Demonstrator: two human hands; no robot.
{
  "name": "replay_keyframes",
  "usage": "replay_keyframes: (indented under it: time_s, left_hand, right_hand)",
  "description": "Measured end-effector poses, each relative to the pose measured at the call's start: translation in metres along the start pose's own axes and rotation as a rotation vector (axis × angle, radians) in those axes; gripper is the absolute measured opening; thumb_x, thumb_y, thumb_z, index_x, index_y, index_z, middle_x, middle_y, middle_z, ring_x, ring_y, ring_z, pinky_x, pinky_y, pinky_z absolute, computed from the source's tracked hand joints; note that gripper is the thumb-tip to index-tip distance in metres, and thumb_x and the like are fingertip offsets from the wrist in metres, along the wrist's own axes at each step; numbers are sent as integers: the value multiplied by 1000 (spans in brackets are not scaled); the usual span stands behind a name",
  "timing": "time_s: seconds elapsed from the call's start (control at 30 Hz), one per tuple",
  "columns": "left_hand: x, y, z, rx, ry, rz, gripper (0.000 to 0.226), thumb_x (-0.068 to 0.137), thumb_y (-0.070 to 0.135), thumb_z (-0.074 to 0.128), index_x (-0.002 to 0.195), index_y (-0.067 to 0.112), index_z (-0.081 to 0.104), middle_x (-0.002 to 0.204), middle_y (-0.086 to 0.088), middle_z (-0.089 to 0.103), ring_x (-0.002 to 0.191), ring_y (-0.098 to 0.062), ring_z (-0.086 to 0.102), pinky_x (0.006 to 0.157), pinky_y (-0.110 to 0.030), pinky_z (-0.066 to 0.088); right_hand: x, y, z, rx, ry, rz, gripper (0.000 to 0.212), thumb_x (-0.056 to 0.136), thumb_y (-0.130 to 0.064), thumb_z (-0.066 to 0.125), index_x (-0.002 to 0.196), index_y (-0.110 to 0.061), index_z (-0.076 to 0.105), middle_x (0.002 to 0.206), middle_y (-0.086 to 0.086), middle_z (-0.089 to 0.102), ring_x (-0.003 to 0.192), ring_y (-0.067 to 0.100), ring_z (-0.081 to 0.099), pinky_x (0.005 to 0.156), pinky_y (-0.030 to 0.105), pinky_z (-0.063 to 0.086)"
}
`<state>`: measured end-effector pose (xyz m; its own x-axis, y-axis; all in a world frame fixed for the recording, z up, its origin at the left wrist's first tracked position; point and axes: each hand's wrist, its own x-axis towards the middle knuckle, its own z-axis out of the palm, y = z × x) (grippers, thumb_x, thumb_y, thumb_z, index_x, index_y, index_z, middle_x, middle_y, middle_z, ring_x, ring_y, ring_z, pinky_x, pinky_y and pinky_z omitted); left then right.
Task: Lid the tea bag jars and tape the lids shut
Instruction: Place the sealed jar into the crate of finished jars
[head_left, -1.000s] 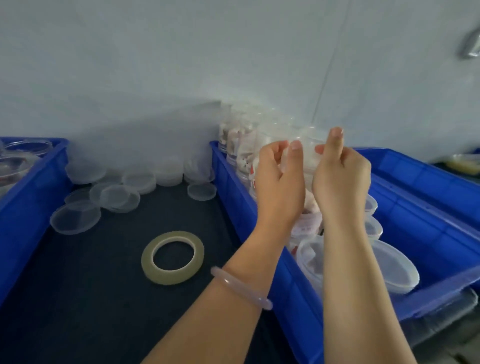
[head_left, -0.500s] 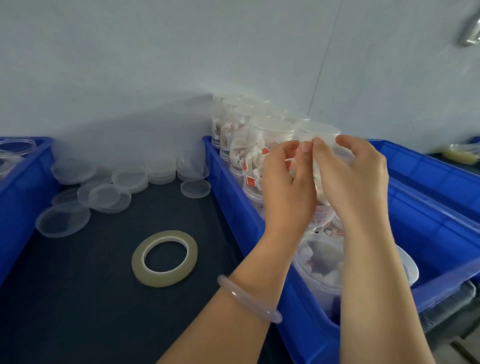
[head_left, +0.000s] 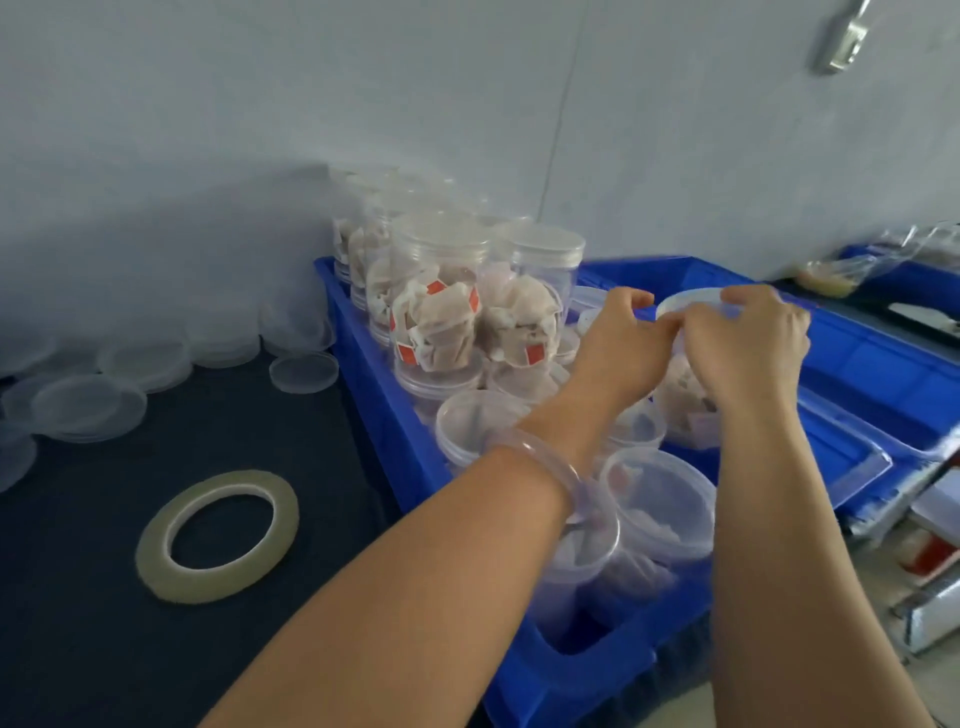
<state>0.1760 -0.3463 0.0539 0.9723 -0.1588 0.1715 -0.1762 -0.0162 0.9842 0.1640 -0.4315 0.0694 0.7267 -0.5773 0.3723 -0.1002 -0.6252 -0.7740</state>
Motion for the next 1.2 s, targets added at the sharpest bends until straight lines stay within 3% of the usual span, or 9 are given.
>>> replay_keyframes:
  time_s: [0.07, 0.2, 0.33, 0.43, 0.53, 0.63, 0.9, 1.1, 1.2]
  left_hand:
    - [4, -8, 2, 200, -71, 28, 43, 92, 18, 54, 134, 12, 48, 134, -10, 54, 120, -27, 53, 101, -41, 44]
    - [10, -22, 10, 726, -244, 153, 33, 93, 7, 47, 121, 14, 64, 117, -10, 65, 109, -25, 58, 86, -29, 41]
    - [11, -25, 17, 1031, -203, 223, 28, 93, 10, 46, 115, 11, 63, 110, -10, 63, 101, -25, 58, 78, -30, 41]
    - [12, -28, 18, 1063, -191, 227, 23, 94, 13, 45, 108, 9, 63, 109, -11, 62, 103, -24, 56, 81, -32, 42]
    - [13, -28, 17, 1076, -222, 223, 27, 94, 13, 45, 115, 10, 61, 118, -9, 60, 110, -25, 55, 93, -35, 44]
    - [14, -31, 14, 1089, -275, 219, 28, 94, 13, 46, 119, 10, 58, 122, -8, 57, 113, -26, 54, 96, -37, 43]
    - [18, -39, 11, 1165, -467, 246, 47, 98, 19, 44, 144, 28, 39, 133, -7, 55, 121, -26, 51, 101, -38, 41]
    - [1, -6, -9, 1309, -280, 558, 45, 97, 12, 37, 143, 15, 35, 143, -7, 41, 138, -23, 28, 116, -30, 11]
    - [-28, 28, -44, 1358, -152, 656, 48, 94, 10, 36, 142, 16, 37, 141, 1, 45, 137, -17, 31, 117, -29, 11]
  right_hand:
    - [7, 19, 3, -30, -100, 79, 48, 85, -25, 54, 132, -19, 51, 139, 12, 41, 127, 31, 37, 91, 33, 33]
    - [6, 48, 6, -40, -290, 195, 16, 81, -29, 54, 91, -17, 55, 101, 9, 54, 105, 30, 46, 72, 32, 35]
    - [5, 57, 10, -102, -425, 268, 18, 85, -30, 48, 96, -16, 48, 128, 17, 40, 91, 26, 37, 57, 32, 25]
    - [7, 60, 15, -129, -466, 292, 43, 88, -33, 45, 128, -18, 41, 139, 16, 24, 117, 35, 34, 76, 38, 28]
    - [5, 60, 20, -240, -461, 263, 54, 93, -43, 39, 141, -19, 30, 145, 17, 21, 132, 39, 25, 95, 45, 26]
    - [3, 60, 23, -430, -455, 175, 56, 97, -43, 27, 147, -18, 26, 158, 17, 8, 146, 35, 0, 115, 51, 2]
    - [-1, 61, 26, -702, -566, -1, 57, 100, -20, 23, 153, -8, 5, 161, 13, -8, 146, 36, -14, 116, 52, -4]
    - [-16, 21, 5, -481, -449, -154, 55, 97, -8, 31, 148, 3, 12, 158, 15, 16, 147, 31, -11, 118, 49, -4]
    - [-43, -26, -11, -361, -478, -308, 46, 95, -3, 33, 138, 9, 26, 147, 23, 31, 145, 36, 11, 116, 43, 13]
